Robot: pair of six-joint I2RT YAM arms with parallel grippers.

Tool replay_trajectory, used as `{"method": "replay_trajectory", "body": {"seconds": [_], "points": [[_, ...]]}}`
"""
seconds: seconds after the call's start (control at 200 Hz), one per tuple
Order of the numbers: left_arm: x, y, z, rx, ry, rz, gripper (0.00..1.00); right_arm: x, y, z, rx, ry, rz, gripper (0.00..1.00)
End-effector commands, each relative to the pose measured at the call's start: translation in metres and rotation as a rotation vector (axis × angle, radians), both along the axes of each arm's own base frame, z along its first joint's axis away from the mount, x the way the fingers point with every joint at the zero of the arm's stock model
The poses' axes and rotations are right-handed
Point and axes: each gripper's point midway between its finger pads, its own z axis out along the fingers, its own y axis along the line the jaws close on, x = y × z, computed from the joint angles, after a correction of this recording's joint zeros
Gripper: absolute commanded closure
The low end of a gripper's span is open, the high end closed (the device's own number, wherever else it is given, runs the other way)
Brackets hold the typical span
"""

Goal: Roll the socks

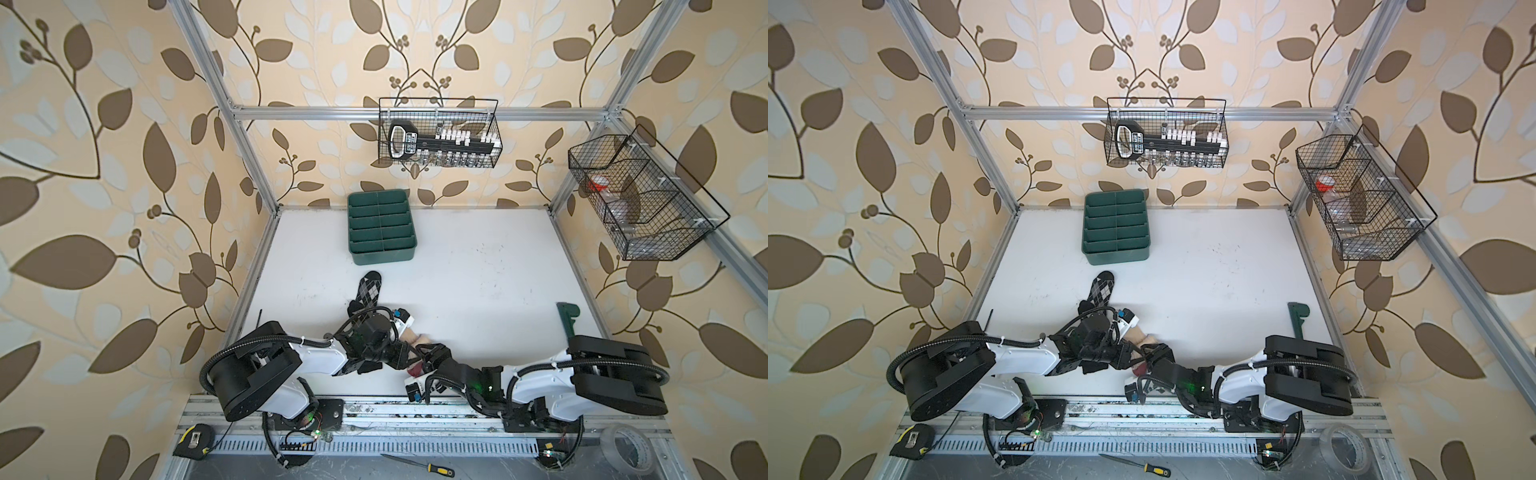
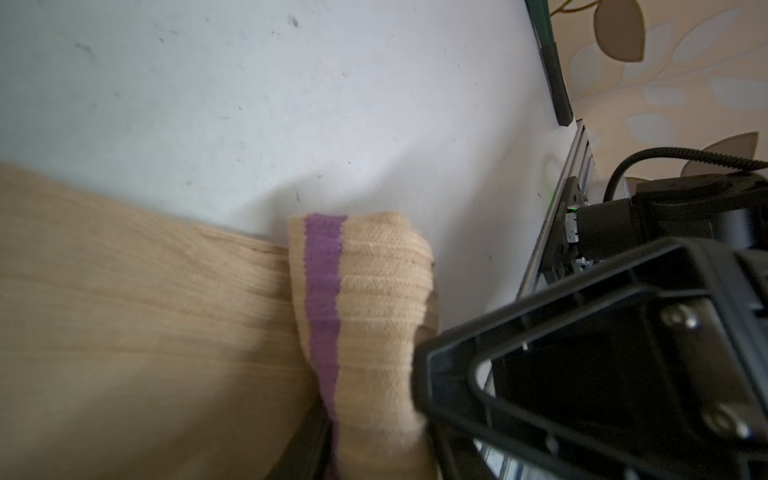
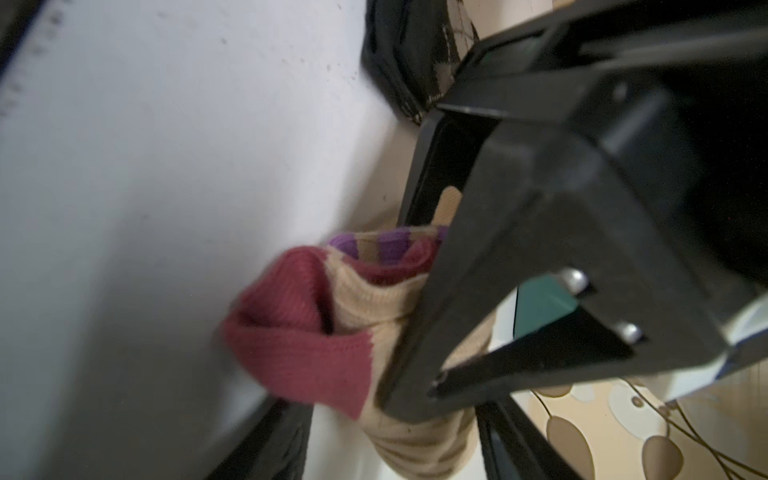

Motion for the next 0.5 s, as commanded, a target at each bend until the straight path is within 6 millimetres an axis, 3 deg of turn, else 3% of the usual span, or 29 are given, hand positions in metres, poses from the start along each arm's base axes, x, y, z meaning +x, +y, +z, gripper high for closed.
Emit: {"method": "replay_trajectory", "body": {"seconds": [0.0,0.145,0.335,0.395,0.495], "points": [[0.002,-0.002,0.012,-0.039,-0.025,0.004,0.65,0.004,-0.001,-0.008,-0.010,-0.017,0.008,0.41],[0.001,-0.003,0.012,-0.040,-0.019,-0.004,0.61,0.005,0.000,-0.016,-0.023,-0.014,0.003,0.45],[-0.001,-0.004,0.014,-0.050,-0.015,-0.014,0.56,0.006,0.003,-0.022,-0.040,-0.006,0.003,0.64],[-0.001,-0.004,0.017,-0.053,-0.020,-0.014,0.52,0.006,0.003,-0.023,-0.044,-0.001,0.003,0.69],[0.005,-0.004,0.027,-0.062,-0.054,0.005,0.35,0.003,0.002,-0.024,-0.049,0.010,0.010,0.74]]}}
